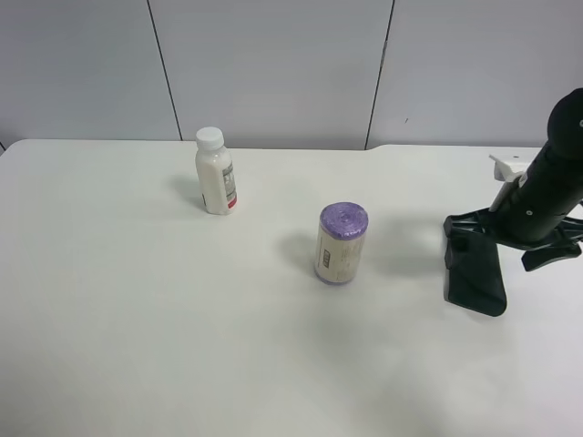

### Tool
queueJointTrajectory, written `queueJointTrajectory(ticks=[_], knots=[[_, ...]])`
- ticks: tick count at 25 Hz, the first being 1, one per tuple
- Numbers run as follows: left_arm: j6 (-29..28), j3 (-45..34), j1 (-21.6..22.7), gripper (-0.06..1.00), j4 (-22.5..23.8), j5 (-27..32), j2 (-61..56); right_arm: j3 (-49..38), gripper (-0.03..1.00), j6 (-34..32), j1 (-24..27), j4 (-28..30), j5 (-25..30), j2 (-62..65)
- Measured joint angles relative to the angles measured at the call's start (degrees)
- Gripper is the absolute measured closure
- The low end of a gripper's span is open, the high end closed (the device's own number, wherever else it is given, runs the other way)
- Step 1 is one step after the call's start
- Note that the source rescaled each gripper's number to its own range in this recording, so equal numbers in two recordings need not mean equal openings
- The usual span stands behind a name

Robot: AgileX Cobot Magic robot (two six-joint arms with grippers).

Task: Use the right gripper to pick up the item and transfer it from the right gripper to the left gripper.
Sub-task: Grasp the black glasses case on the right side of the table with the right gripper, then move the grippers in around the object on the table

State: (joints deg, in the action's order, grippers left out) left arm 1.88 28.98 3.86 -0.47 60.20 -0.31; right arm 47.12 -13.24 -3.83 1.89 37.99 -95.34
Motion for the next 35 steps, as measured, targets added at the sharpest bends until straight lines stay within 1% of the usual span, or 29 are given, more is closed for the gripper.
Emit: queueJointTrajectory(ticks=[6, 10, 16, 17, 19, 20, 22, 25, 28, 33, 35], knots=[[0.0, 0.0, 0.0, -0.06, 0.0, 0.0, 0.0, 0.0, -0.03, 2.5, 0.0, -4.2, -5.1, -6.3], [0.0, 0.0, 0.0, -0.06, 0.0, 0.0, 0.0, 0.1, -0.03, 3.8, 0.0, -5.4, -6.0, -9.5], [0.0, 0.0, 0.0, -0.06, 0.0, 0.0, 0.0, 0.1, -0.03, 4.1, 0.0, -5.5, -6.0, -11.5], [0.0, 0.0, 0.0, -0.06, 0.0, 0.0, 0.0, 0.1, 0.0, 4.1, 0.0, -5.4, -5.9, -11.5], [0.0, 0.0, 0.0, -0.06, 0.0, 0.0, 0.0, 0.1, 0.13, 4.1, 0.0, -5.3, -5.9, -11.6], [0.0, 0.0, 0.0, -0.06, 0.0, 0.0, 0.0, 0.1, 0.21, 4.1, 0.0, -5.3, -5.9, -11.6], [-0.1, 0.0, 0.0, -0.06, 0.0, 0.0, 0.0, 0.1, 0.42, 4.1, 0.0, -5.3, -5.7, -11.6], [-0.1, 0.0, 0.0, -0.06, 0.0, 0.0, 0.0, 0.3, 0.64, 4.1, 0.0, -5.4, -5.1, -11.6], [-0.1, 0.0, 0.0, -0.06, 0.0, 0.0, 0.0, 0.3, 0.8, 4.1, 0.0, -5.0, -4.6, -11.6], [-0.1, 0.0, 0.0, -0.06, 0.0, 0.0, 0.0, 0.4, 0.84, 4.1, 0.0, -4.9, -3.5, -11.5], [-0.1, 0.0, 0.0, -0.06, 0.0, 0.0, 0.0, 0.4, 0.85, 4.3, 0.0, -4.9, -2.3, -11.3]])
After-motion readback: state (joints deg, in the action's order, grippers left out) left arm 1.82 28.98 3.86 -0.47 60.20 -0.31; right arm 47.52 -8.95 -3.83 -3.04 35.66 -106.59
